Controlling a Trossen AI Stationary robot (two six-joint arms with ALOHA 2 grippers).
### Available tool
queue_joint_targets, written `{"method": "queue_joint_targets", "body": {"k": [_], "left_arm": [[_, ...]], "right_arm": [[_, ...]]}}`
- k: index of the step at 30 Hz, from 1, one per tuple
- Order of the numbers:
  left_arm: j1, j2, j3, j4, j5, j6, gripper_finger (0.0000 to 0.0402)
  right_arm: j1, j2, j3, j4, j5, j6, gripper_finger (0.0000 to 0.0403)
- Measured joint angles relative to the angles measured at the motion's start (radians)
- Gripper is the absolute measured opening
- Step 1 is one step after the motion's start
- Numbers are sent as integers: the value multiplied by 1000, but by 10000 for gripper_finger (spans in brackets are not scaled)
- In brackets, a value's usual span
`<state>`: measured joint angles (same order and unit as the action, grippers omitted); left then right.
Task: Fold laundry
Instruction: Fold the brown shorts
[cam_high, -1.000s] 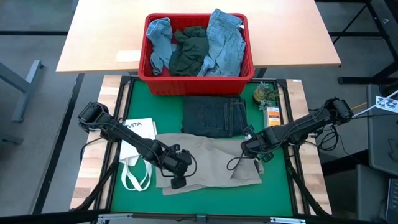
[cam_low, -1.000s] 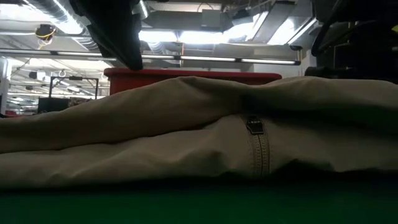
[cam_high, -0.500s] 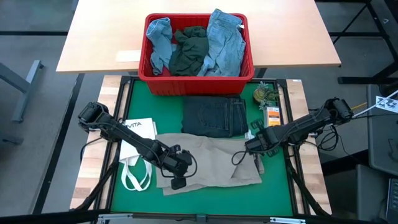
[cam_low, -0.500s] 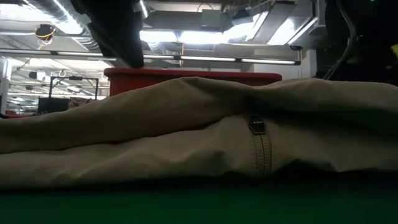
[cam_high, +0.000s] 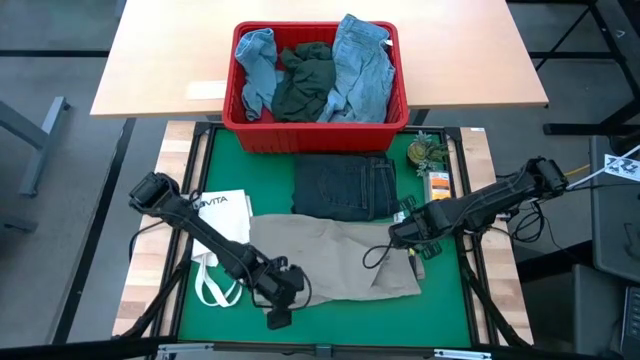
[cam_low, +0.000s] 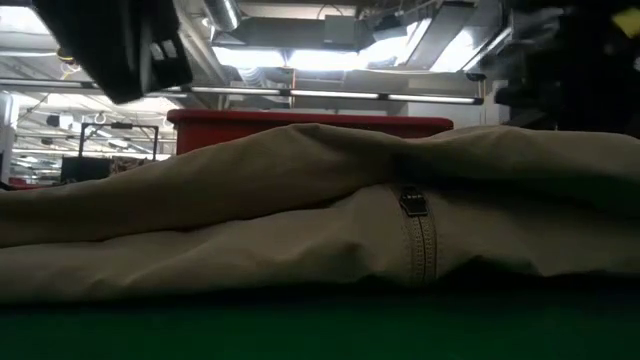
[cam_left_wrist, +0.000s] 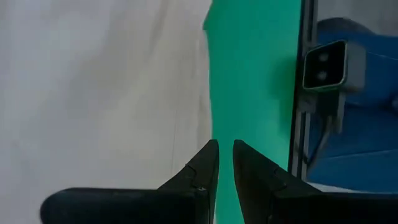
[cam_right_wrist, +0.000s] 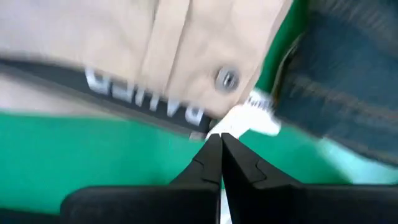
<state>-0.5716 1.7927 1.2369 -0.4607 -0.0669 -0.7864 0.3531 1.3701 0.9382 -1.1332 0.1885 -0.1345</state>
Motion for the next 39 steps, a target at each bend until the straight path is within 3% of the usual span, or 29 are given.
{"method": "queue_joint_targets", "body": {"k": [7, 15, 23, 27, 33, 39], "left_arm": [[-14, 0, 0, 16, -114, 3, 56], [11, 1, -1, 15, -108, 3, 137], [5, 1, -1, 15, -95, 3, 191], [3, 1, -1, 15, -95, 3, 194], [4, 1, -1, 13, -95, 11, 195], [3, 1, -1, 12, -99, 11, 195]], "right_arm": [[0, 0, 34, 122, -144, 47, 7], [1, 0, 34, 221, -446, 55, 8], [1, 0, 34, 320, -500, 85, 15], [1, 0, 34, 325, -494, 120, 58], [3, 0, 34, 325, -482, 240, 157], [119, 6, 34, 328, -505, 322, 219]]}}
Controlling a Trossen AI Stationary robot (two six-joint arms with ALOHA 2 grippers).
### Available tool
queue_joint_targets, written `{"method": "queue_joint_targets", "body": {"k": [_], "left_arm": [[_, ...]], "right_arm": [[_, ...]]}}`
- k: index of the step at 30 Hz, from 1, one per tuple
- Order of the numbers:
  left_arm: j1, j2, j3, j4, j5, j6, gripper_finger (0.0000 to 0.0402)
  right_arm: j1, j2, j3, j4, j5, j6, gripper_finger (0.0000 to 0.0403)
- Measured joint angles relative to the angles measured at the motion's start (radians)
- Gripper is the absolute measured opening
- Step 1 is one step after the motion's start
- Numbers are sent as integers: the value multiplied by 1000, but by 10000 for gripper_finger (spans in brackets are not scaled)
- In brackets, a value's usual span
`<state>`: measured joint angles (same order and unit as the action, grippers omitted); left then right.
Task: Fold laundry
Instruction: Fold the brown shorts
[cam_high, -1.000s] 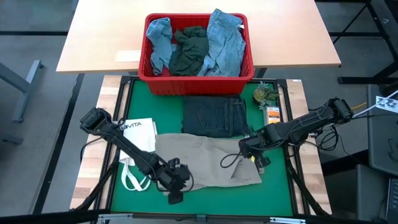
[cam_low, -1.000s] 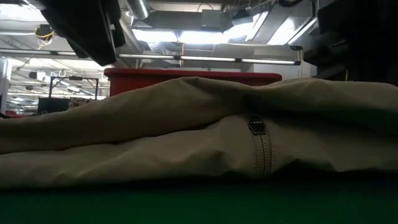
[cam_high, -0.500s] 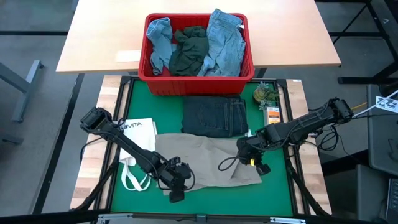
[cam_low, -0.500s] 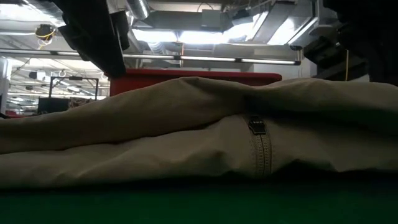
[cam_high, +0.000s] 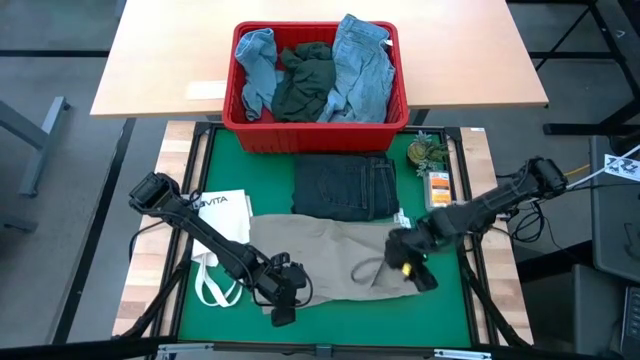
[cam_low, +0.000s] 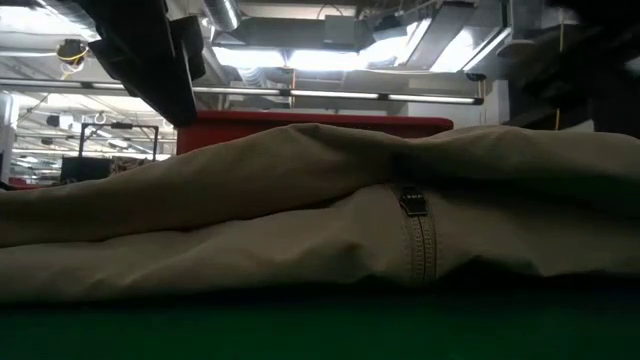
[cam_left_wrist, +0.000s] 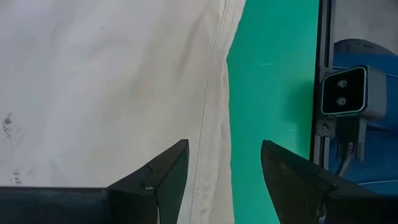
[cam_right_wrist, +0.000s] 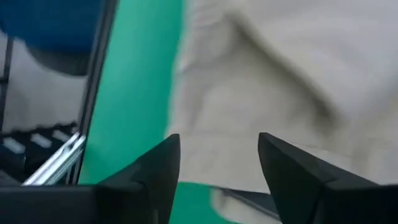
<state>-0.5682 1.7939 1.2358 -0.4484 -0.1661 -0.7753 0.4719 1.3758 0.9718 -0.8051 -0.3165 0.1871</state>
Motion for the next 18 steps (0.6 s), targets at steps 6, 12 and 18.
{"method": "queue_joint_targets", "body": {"k": [6, 12, 18], "left_arm": [[1, 0, 0, -1, -1, 0, 195], [1, 0, 0, -5, -5, 0, 195], [1, 0, 0, -5, -8, 0, 195]], "right_arm": [[171, 18, 0, 73, 104, 0, 232], [324, 48, -1, 94, 314, -2, 223], [403, 104, -1, 95, 403, 69, 212]]}}
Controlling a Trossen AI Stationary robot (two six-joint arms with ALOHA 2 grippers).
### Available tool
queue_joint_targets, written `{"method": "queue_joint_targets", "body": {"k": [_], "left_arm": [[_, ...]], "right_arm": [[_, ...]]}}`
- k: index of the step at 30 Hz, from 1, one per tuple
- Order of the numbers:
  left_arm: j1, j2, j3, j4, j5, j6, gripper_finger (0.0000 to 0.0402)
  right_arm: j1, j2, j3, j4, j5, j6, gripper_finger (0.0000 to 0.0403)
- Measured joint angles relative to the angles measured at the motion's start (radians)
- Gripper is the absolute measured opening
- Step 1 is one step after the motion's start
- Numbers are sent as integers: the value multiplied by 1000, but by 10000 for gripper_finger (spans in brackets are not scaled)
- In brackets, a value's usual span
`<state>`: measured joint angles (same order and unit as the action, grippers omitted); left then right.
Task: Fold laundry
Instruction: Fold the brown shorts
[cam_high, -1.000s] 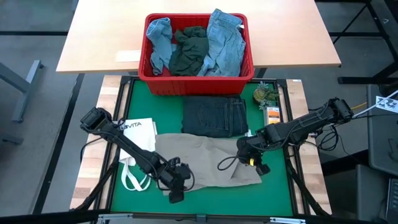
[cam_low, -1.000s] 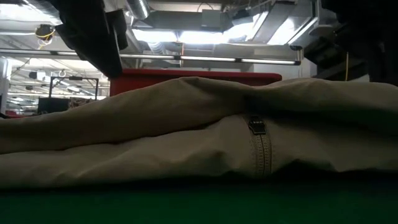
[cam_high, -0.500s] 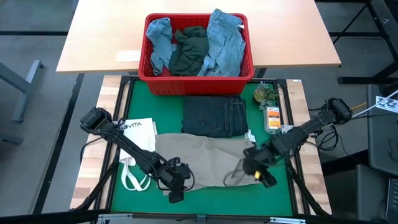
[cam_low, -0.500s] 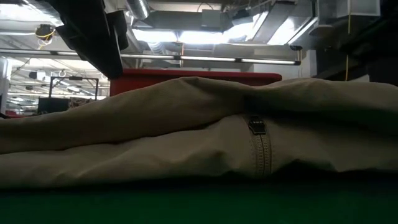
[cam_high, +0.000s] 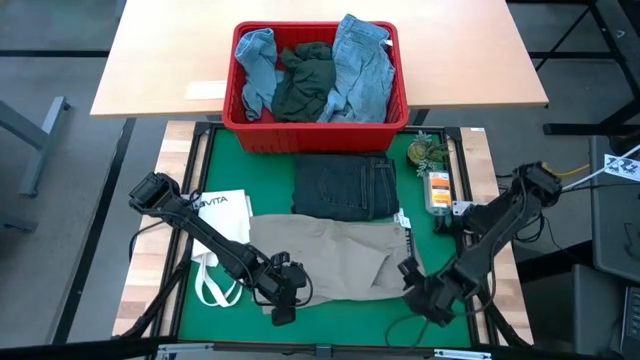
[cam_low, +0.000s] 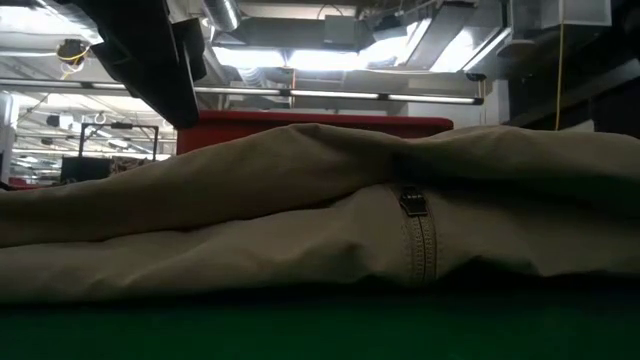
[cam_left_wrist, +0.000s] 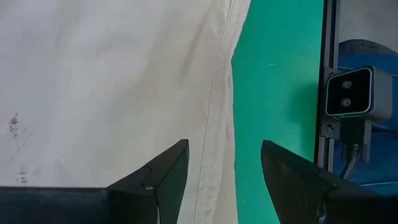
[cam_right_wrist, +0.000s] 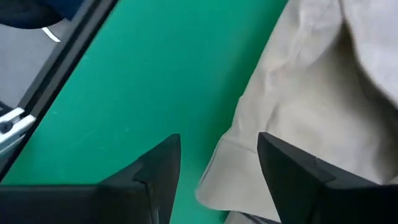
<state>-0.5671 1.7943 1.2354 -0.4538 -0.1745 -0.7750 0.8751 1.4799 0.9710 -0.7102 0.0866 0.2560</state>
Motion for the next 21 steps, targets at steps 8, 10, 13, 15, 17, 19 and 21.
{"method": "queue_joint_targets", "body": {"k": [8, 10, 13, 15, 17, 19, 21], "left_arm": [[0, 0, 0, 0, 0, 0, 195], [0, 0, 0, 0, 0, 0, 195], [0, 0, 0, 0, 0, 0, 195], [0, 0, 0, 0, 0, 0, 195], [0, 0, 0, 0, 0, 0, 195], [0, 0, 0, 0, 0, 0, 195], [-3, 0, 0, 0, 9, 0, 195]], "right_arm": [[8, 78, 0, -55, 4, 143, 209], [8, 91, 0, -78, 4, 167, 209], [8, 102, 0, -106, 10, 192, 209], [8, 103, 0, -131, 10, 213, 209], [8, 103, 0, -147, 8, 238, 209], [8, 103, 0, -152, 8, 261, 209], [8, 103, 0, -151, 7, 269, 203]]}}
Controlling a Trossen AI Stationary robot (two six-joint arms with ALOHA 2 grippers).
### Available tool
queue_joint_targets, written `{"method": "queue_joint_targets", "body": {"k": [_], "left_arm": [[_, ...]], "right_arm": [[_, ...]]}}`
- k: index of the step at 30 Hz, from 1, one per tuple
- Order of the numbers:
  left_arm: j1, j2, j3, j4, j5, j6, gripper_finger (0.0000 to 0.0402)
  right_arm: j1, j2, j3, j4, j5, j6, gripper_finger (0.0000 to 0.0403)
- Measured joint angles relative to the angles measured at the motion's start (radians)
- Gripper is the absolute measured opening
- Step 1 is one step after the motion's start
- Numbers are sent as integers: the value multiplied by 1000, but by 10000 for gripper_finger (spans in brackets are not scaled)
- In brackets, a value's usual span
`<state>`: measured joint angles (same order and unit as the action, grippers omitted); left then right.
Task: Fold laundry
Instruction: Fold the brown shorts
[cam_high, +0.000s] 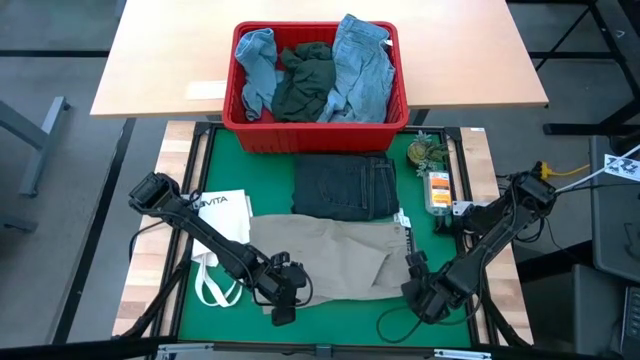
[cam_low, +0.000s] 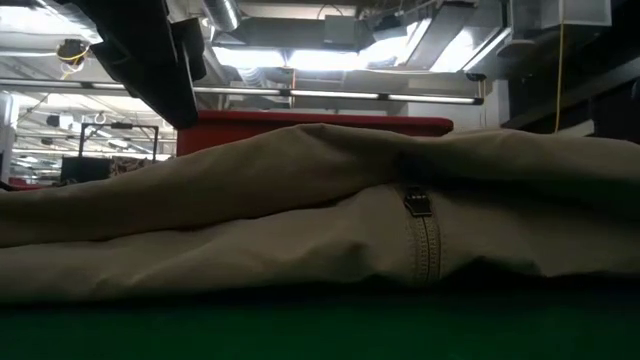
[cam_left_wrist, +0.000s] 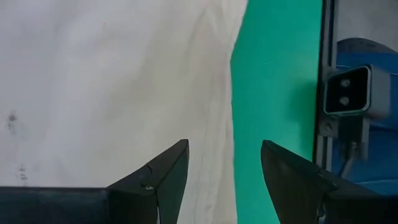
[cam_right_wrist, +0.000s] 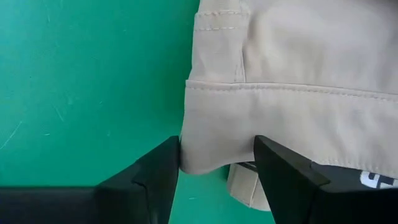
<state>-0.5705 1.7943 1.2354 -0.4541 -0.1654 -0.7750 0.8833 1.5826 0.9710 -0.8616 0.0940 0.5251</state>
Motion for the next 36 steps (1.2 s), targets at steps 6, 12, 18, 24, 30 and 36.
{"method": "queue_joint_targets", "body": {"k": [6, 12, 18, 24, 30, 36], "left_arm": [[-27, 0, 0, -1, 5, 0, 195], [-53, 2, -24, -2, -35, 0, 195], [-76, 2, -78, -1, -35, -1, 195], [-93, 2, -124, -2, -63, -3, 195], [-81, 2, -125, -5, -121, -2, 166], [-84, 2, -125, 15, -53, -1, 123]], "right_arm": [[0, 0, 0, 2, 10, 2, 130], [0, 0, 0, 2, 14, 1, 23], [0, 0, 0, 3, 16, -5, 32], [0, 0, 0, 3, 17, -6, 12], [0, 0, 0, 3, 20, 25, 19], [0, 0, 0, 3, 20, 46, 7]]}}
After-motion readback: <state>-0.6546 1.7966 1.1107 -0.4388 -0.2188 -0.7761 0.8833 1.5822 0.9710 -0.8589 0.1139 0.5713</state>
